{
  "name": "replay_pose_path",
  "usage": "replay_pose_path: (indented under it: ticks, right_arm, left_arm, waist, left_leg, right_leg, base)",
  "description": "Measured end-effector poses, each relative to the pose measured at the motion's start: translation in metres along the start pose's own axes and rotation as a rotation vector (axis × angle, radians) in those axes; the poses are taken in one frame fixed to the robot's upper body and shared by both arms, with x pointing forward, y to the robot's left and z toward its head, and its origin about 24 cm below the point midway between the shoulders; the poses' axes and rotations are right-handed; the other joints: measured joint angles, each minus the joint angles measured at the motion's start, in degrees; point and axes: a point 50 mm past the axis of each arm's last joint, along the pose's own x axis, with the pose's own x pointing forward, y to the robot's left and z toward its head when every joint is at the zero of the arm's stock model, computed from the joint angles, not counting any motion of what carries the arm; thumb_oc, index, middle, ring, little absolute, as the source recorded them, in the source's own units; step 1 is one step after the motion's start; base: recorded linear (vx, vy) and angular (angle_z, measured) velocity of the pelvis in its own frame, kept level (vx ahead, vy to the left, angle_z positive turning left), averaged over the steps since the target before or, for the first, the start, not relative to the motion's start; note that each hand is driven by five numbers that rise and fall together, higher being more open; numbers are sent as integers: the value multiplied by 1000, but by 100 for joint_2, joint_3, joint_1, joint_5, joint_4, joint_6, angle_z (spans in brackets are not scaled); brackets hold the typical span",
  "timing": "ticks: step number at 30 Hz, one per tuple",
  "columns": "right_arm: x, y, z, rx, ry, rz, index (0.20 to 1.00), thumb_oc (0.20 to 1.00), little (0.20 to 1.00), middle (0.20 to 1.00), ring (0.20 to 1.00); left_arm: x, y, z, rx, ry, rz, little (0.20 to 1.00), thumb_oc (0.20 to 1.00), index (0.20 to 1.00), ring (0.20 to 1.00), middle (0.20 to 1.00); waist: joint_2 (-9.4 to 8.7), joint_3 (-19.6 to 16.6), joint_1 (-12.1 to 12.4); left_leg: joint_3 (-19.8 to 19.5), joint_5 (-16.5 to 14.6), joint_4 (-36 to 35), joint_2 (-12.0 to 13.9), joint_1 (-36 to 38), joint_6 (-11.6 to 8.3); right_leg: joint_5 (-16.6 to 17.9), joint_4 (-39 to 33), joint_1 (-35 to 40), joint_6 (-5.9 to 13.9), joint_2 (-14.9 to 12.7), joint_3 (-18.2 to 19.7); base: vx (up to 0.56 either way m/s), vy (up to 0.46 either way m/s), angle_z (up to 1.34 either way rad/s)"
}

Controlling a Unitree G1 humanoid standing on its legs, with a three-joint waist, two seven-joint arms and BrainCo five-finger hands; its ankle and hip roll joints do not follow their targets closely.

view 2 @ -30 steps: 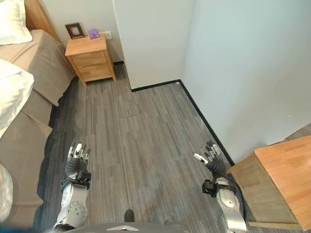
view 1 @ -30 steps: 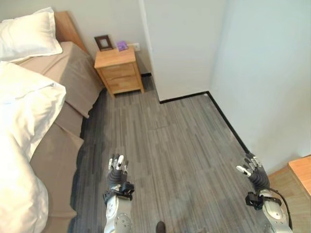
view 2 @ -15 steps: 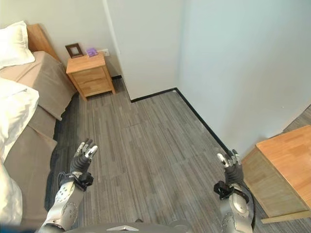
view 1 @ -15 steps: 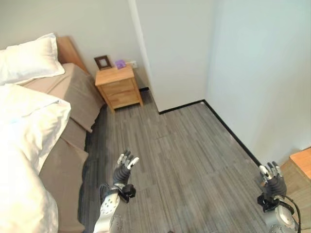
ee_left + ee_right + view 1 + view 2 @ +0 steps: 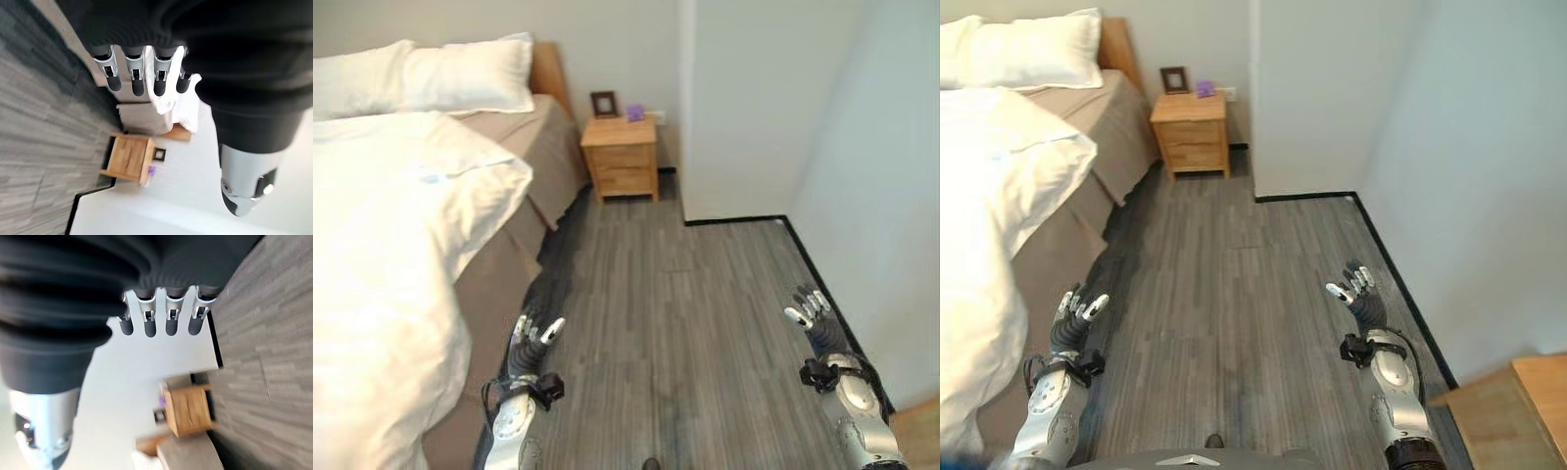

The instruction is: Making the bed.

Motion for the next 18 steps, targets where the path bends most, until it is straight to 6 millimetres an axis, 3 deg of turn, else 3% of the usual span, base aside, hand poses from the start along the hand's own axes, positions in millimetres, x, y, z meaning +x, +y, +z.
replay_pose_path:
  ticks: [1,3,4,8,9,11,12,13,15,18]
  right_arm:
    - [0,5,0,-12,1,36,1000,1000,1000,1000,1000]
    - [-7,1,-6,-15,23,29,1000,1000,1000,1000,1000]
    - [-9,-1,-7,-23,33,29,1000,1000,1000,1000,1000]
    - [-13,-14,-4,-63,33,16,1000,1000,1000,1000,1000]
    - [-15,-19,-3,-68,32,0,1000,1000,1000,1000,1000]
    - [-17,-27,-2,-78,33,-35,1000,1000,1000,1000,1000]
    - [-17,-31,0,-69,24,-68,1000,1000,1000,1000,1000]
    - [-17,-32,0,-65,20,-74,1000,1000,1000,1000,1000]
    - [-20,-31,-2,-57,27,-79,1000,1000,1000,1000,1000]
    - [-21,-27,-6,-48,36,-81,1000,1000,1000,1000,1000]
  left_arm:
    - [1,3,3,-8,-12,16,1000,1000,1000,1000,1000]
    - [0,1,1,-11,-7,11,1000,1000,1000,1000,1000]
    - [-1,2,2,-15,-12,15,1000,1000,1000,1000,1000]
    - [-6,-5,-5,-49,2,8,1000,1000,1000,1000,1000]
    - [-5,-9,-6,-58,2,-8,1000,1000,1000,1000,1000]
    - [-7,-17,-10,-58,19,-47,1000,1000,1000,1000,1000]
    - [-8,-21,-13,-55,35,-70,1000,1000,1000,1000,1000]
    - [-10,-22,-15,-53,42,-81,1000,1000,1000,1000,1000]
    - [-12,-21,-17,-49,52,-81,1000,1000,1000,1000,1000]
    - [-10,-15,-13,-45,35,-62,1000,1000,1000,1000,1000]
  waist:
    - [-31,19,54]
    - [34,21,-39]
    - [79,21,-15]
    - [60,17,-52]
    - [3,48,-91]
    - [-51,82,-99]
    - [-57,109,-144]
    - [-88,121,-239]
    - [-168,120,-259]
    - [-43,-78,-315]
  left_leg:
    - [-1,21,-50,45,-27,30]
    - [27,56,-53,163,-7,84]
    - [-3,4,16,273,-77,4]
    - [-140,-4,142,468,-161,5]
    - [-85,46,341,441,-307,-58]
    - [-68,31,358,461,-321,104]
    - [409,-168,370,614,-307,442]
    - [855,-174,446,711,-312,458]
    - [962,-138,588,722,-281,408]
    - [1033,-87,450,643,-161,307]
  right_leg:
    - [202,-388,-164,-102,77,104]
    - [426,-650,2,-112,110,-123]
    - [453,-734,91,-167,273,-173]
    - [452,-784,208,-374,492,-506]
    - [437,-802,204,-443,391,-593]
    - [383,-712,166,-523,372,-687]
    - [327,-659,171,-576,362,-810]
    - [216,-593,159,-610,327,-890]
    - [64,-512,187,-634,264,-836]
    - [50,-476,133,-418,248,-609]
  base:
    - [62,-141,30]
    - [36,-206,38]
    - [33,-200,28]
    - [2,-126,29]
    - [8,7,45]
    - [38,17,33]
    - [94,26,42]
    - [71,31,36]
    - [101,75,-1]
    - [131,177,-28]
